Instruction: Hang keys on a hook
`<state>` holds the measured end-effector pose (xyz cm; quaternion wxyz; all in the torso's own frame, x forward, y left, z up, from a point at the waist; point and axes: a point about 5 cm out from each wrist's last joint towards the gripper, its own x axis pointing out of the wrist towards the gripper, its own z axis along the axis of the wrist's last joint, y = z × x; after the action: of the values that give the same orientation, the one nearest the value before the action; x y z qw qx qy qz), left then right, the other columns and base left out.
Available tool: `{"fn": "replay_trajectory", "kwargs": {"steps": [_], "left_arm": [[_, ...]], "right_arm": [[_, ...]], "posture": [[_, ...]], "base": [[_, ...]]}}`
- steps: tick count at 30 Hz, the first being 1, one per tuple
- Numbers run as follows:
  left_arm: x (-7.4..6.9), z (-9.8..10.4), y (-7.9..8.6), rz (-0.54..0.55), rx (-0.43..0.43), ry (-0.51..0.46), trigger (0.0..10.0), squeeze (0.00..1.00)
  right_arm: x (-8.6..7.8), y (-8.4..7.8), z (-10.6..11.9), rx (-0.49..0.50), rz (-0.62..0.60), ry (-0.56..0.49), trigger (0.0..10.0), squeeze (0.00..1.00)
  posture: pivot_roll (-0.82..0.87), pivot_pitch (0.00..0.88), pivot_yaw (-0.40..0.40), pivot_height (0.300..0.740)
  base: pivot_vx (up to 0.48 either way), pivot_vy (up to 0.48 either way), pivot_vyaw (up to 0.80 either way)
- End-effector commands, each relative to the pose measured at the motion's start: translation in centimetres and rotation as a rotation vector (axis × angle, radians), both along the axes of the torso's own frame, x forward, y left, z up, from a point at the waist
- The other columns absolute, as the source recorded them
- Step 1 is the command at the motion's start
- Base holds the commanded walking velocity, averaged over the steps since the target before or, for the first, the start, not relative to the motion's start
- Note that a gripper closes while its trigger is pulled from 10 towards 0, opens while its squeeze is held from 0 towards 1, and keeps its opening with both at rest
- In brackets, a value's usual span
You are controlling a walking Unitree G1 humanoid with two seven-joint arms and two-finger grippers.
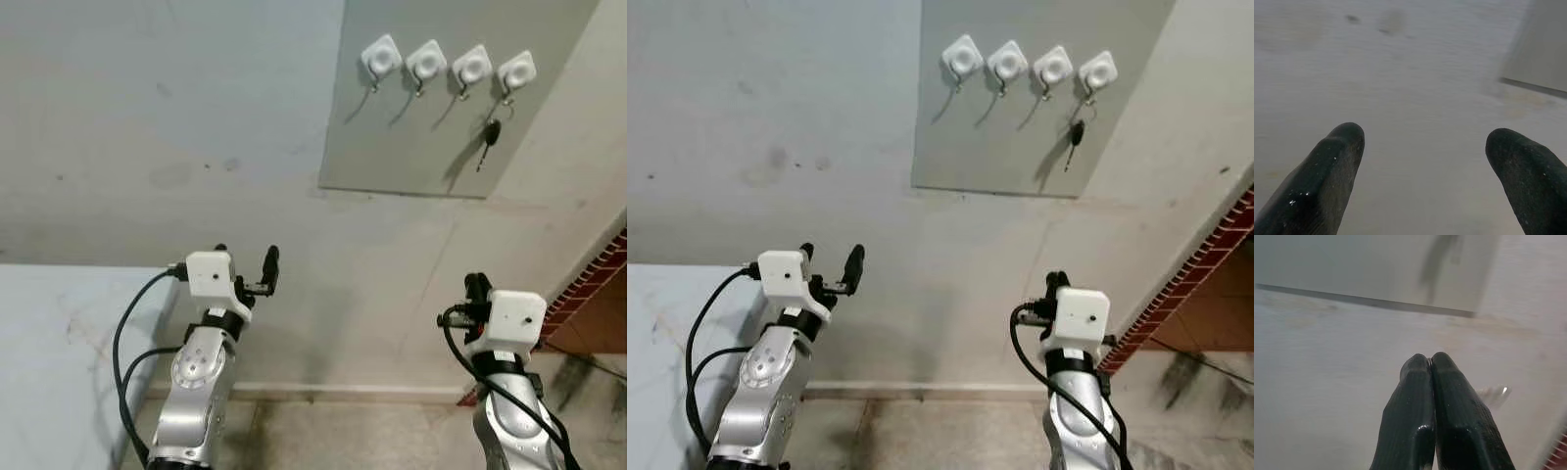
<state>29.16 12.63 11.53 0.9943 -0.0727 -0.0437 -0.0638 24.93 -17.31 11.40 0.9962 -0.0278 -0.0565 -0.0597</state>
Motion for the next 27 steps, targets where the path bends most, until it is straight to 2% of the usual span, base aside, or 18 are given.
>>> {"fn": "replay_trajectory", "kwargs": {"steps": [1, 8, 19, 25, 27], "left_arm": [[0.1, 0.2, 0.0, 0.001, 0.009, 0.001, 10.0, 0.00], [0.6, 0.5, 0.0, -0.014, 0.022, 0.000, 10.0, 0.00], [1.7, 1.1, -1.5, -0.108, 0.035, -0.013, 10.0, 0.00], [2.1, 2.1, -3.1, -0.224, 0.125, -0.083, 10.0, 0.00], [2.1, 2.2, -3.2, -0.233, 0.130, -0.090, 10.0, 0.00]], "right_arm": [[0.1, -0.1, 0.4, 0.002, 0.001, -0.020, 10.0, 0.00], [0.4, 0.4, 0.5, 0.008, 0.006, -0.034, 10.0, 0.00], [-0.4, -0.2, 0.5, 0.014, -0.048, -0.049, 10.0, 0.00], [0.4, -0.4, 1.5, 0.004, -0.039, -0.080, 10.0, 0.00], [0.6, -0.4, 1.6, 0.001, -0.033, -0.086, 10.0, 0.00]], "posture": [[-0.02, 0.045, -0.059, 0.740], [-0.03, 0.045, -0.028, 0.740], [-0.08, 0.042, 0.010, 0.740], [-0.07, 0.040, 0.002, 0.740], [-0.07, 0.041, 0.000, 0.740]], "base": [[0.000, 0.000, 0.00], [0.000, 0.000, 0.00], [0.000, 0.000, 0.00], [0.000, 0.000, 0.00], [0.000, 0.000, 0.00]]}}
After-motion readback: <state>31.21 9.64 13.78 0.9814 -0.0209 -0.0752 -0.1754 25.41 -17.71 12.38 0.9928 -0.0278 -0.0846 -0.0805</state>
